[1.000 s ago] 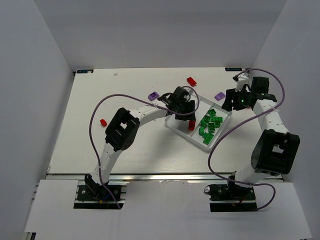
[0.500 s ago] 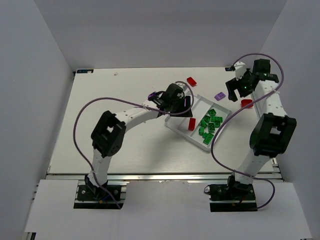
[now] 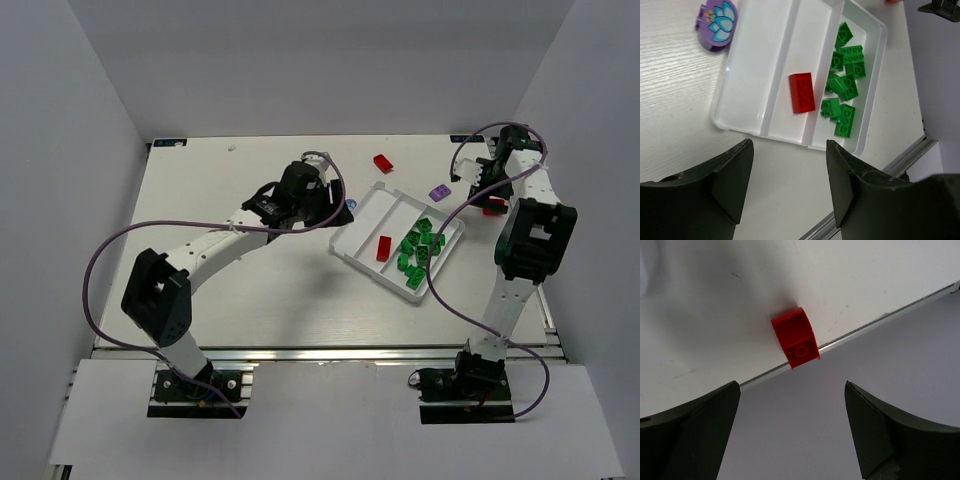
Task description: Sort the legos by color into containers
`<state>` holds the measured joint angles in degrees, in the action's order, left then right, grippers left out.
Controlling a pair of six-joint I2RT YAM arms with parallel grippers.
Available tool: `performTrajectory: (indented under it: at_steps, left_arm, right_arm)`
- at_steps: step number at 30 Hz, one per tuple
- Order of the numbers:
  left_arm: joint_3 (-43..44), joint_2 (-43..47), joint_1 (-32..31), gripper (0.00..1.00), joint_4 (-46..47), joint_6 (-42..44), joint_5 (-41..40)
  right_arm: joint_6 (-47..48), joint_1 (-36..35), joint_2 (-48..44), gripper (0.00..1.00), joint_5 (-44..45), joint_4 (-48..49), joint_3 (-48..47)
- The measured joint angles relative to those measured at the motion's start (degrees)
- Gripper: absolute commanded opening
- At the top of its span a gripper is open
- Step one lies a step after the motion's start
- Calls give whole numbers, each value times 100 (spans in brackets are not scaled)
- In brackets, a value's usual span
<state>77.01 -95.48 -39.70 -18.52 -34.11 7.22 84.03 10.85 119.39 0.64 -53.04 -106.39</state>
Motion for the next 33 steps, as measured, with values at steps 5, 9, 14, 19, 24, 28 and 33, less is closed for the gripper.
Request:
performTrajectory:
  at_steps: [5,9,14,19,24,28,33]
  left_arm:
    - [-264,48,96,70,9,-116,-90]
    - [-566,76,92,70,31,-269,-85]
    - [-765,151,92,70,-26,-372,-101]
    - [-765,302,92,70,-37,-391,-201]
    - [-822,511,101,70,-76,-398,-367]
    - [-1075,874,138,70,-116,-435,-485]
    - [-1207,1296,225,73,-356,-463,-892]
  right_arm:
    - [968,87,533,89,387,87,-153]
    - [1377,131,734,89,505,111,-192]
    - [1657,138,802,89,525,278,-192]
    - [1764,140,1021,86,522,380,-341]
    - [1858,140,1231,76,516,356,-372]
    - [1862,140,1257,55,476,293,-372]
    - [1766,142,1244,17,343,190,-428]
